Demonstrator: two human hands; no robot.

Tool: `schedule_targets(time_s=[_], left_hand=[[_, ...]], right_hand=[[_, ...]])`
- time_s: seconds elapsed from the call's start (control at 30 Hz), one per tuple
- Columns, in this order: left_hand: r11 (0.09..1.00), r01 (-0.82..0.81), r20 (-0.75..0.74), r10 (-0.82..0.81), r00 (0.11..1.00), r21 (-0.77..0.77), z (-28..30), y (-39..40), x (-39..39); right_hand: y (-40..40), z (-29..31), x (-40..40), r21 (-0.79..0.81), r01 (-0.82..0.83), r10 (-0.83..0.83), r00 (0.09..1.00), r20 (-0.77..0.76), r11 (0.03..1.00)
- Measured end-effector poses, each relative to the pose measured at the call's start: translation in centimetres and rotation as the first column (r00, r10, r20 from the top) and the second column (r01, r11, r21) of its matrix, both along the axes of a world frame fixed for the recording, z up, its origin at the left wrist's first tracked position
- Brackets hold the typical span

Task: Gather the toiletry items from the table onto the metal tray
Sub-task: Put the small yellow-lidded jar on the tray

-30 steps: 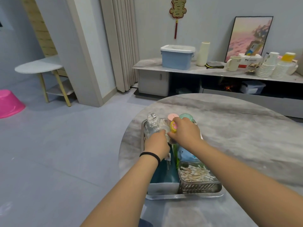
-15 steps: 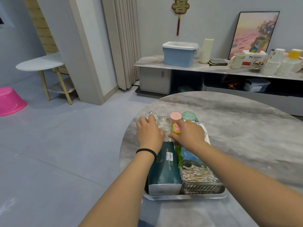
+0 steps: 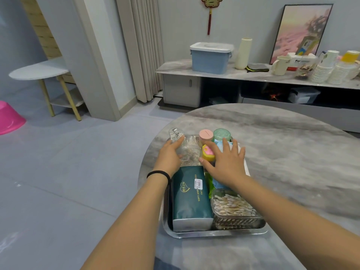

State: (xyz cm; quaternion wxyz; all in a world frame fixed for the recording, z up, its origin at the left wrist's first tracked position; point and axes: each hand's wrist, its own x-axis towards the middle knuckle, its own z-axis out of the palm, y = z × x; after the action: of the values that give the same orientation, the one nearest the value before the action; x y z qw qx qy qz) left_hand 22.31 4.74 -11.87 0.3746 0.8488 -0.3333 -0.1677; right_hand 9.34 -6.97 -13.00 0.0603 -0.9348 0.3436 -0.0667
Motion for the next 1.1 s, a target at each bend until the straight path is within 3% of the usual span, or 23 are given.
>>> schedule_targets(time_s=[0.13,0.33,0.57,0.93,1.1], left_hand=[[0.999,0.028,0.023,-0.029,0.999,0.028,0.0,0.5,0.7],[0.997,0.05,0.089,-0.055,0.995,0.052,0.3,0.8,0.8],[0.997,0.054,0.113,-0.06,0.992,0.055,0.4,0.9,0.8],[0.994,0.05,0.143,-0.064,0.988,0.099,1.4,1.1,0.0],[0.994,0.023,0.172,-0.041,0.984,0.108,1.5,1.2,-0.1]], right_hand=[[0.3,-0.2,0.2,-0.009,0.003,-0.003,0.998,0.068,1.0],[0.6,0.1,0.8,0.033,-0.029,0.029,1.0,-0.008,0.999],[0.5,0.1,0.8,0.026,-0.037,0.031,0.977,0.213,0.999],[0.1,0.6,1.3,0.053,-0.12,0.118,0.992,0.048,0.991],[-0.2,1.1,1.2,0.07,-0.127,0.124,0.991,0.043,0.989]])
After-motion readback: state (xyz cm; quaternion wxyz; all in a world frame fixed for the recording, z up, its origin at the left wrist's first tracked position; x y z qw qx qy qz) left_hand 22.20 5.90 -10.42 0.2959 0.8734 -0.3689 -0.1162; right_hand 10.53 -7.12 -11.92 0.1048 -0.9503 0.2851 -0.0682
